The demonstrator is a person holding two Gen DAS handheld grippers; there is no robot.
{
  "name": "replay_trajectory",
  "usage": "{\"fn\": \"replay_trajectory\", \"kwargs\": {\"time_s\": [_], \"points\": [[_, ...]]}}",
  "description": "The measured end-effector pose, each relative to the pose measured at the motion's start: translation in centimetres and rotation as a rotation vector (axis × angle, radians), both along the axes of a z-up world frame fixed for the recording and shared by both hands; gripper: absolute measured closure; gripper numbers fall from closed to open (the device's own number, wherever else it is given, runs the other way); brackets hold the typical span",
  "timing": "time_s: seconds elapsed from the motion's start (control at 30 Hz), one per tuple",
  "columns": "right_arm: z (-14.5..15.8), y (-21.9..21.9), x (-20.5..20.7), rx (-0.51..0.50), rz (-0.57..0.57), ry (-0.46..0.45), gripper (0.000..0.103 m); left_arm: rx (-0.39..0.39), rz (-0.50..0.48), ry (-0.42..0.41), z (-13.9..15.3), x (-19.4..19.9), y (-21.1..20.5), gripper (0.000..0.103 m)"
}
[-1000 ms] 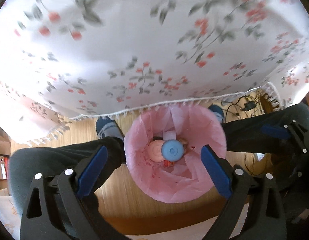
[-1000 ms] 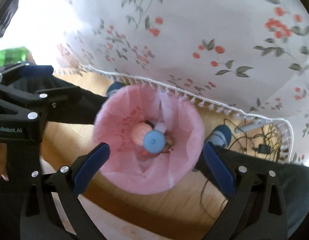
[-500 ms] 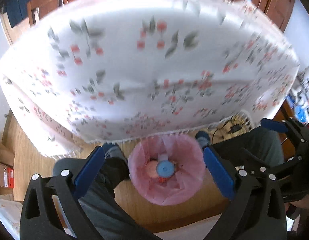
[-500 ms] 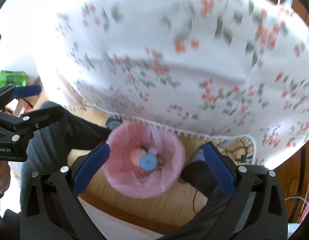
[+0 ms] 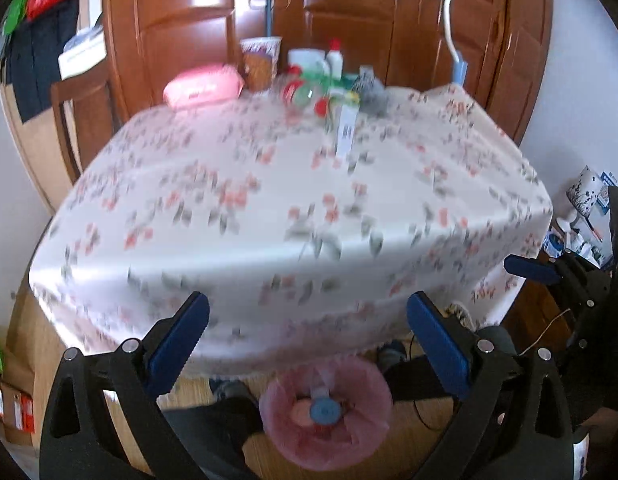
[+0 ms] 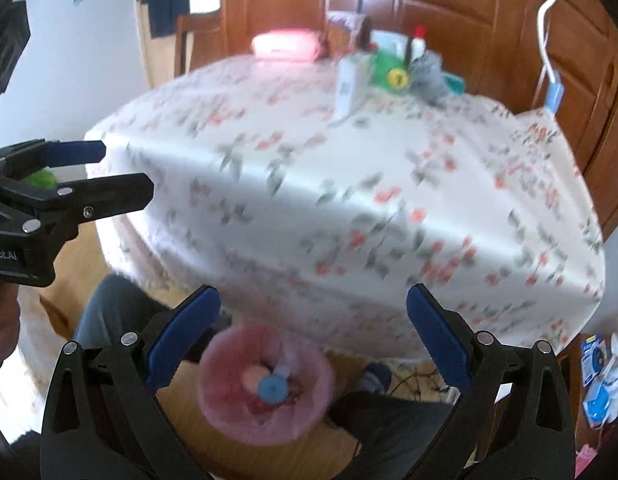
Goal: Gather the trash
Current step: 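Move both tools back up over the table toward the remaining trash, then grasp the white-green medicine box with the left tool while the right tool grasps the clear plastic bag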
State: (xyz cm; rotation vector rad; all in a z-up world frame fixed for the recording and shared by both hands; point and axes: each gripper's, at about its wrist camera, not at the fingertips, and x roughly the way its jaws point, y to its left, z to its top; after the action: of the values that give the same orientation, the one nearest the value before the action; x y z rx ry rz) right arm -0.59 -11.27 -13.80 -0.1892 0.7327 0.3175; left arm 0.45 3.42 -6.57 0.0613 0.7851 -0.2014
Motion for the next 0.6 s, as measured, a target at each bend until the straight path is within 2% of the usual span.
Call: {"fn": "replay_trajectory", "kwargs": {"time_s": [0.23,0.6], "points": [[3.3,-2.7,3.9,0.024,-0.035,-0.054,0.006,-0.003,-0.017,-0.04,2.0,4.6,-1.6,0.005],[4.2,-4.9,10.7,0.012,-0.07,-0.059,0.006,-0.013,-0.001,-0.04,2.2,13.4,-4.0,0.005]]}}
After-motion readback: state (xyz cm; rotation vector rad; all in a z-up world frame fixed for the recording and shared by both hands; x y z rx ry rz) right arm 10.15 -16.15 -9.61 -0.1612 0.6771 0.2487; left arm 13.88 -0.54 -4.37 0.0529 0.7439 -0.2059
